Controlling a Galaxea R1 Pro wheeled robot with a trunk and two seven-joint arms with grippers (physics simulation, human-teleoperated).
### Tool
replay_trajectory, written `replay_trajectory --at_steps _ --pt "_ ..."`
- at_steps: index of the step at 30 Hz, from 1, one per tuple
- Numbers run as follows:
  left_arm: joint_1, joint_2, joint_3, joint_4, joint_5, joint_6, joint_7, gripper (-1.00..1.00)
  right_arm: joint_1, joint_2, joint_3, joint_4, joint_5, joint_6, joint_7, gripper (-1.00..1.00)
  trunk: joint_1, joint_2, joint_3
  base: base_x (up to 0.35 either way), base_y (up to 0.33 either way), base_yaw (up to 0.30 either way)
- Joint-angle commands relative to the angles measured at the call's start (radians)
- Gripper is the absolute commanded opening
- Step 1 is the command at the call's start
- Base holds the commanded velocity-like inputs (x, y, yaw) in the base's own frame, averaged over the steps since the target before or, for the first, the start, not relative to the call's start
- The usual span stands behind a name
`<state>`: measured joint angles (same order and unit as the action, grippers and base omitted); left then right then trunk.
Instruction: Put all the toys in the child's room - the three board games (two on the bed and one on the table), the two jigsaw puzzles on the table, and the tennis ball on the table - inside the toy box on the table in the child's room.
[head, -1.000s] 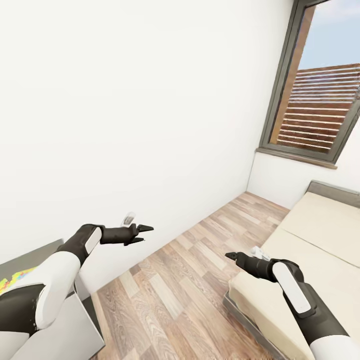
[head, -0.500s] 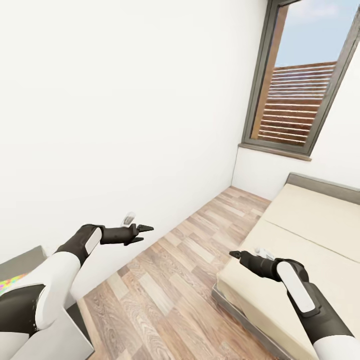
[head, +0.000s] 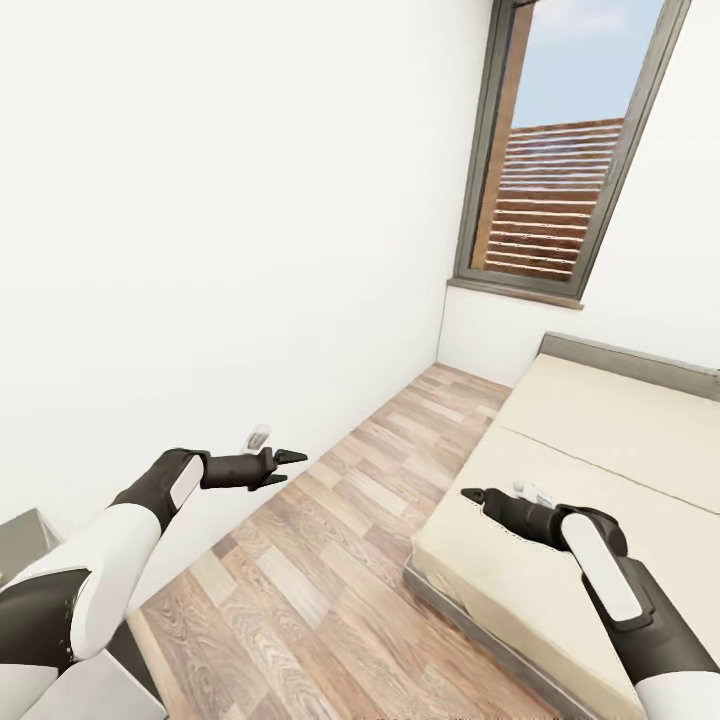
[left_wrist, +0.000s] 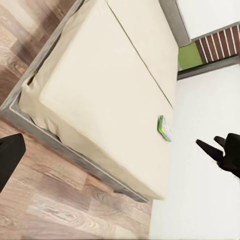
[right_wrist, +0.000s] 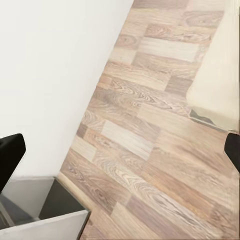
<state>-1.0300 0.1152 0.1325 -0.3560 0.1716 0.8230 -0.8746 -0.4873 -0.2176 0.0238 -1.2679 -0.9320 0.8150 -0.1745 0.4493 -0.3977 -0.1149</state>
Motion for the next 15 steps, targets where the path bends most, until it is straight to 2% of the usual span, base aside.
replay_trajectory --at_steps 1,4,8,12,15 --pt "-0.001 0.0 0.004 0.0 -0.001 0.005 -0.003 1.0 -0.001 -0.003 0.001 -0.014 -0.01 0.007 -0.01 1.0 0.001 -0.002 -0.004 0.0 0.0 -0.193" --pt "-0.001 0.0 0.004 0.0 -0.001 0.005 -0.003 1.0 0.0 -0.013 -0.001 -0.064 -0.011 0.035 -0.011 1.0 0.001 -0.002 -0.007 0.0 -0.03 -0.192" --pt "-0.001 0.0 0.004 0.0 -0.001 0.005 -0.003 1.0 0.01 -0.018 -0.037 -0.125 -0.01 0.067 -0.013 1.0 0.001 -0.002 -0.012 0.0 -0.121 -0.164" --pt "-0.001 0.0 0.004 0.0 -0.002 0.005 -0.003 1.0 0.012 -0.02 -0.083 -0.162 -0.01 0.079 -0.014 1.0 0.001 -0.002 -0.013 0.0 -0.219 -0.061" --pt "-0.001 0.0 0.004 0.0 -0.002 0.005 -0.003 1.0 0.013 -0.02 -0.097 -0.171 -0.01 0.082 -0.014 1.0 0.001 -0.002 -0.014 0.0 -0.265 -0.02"
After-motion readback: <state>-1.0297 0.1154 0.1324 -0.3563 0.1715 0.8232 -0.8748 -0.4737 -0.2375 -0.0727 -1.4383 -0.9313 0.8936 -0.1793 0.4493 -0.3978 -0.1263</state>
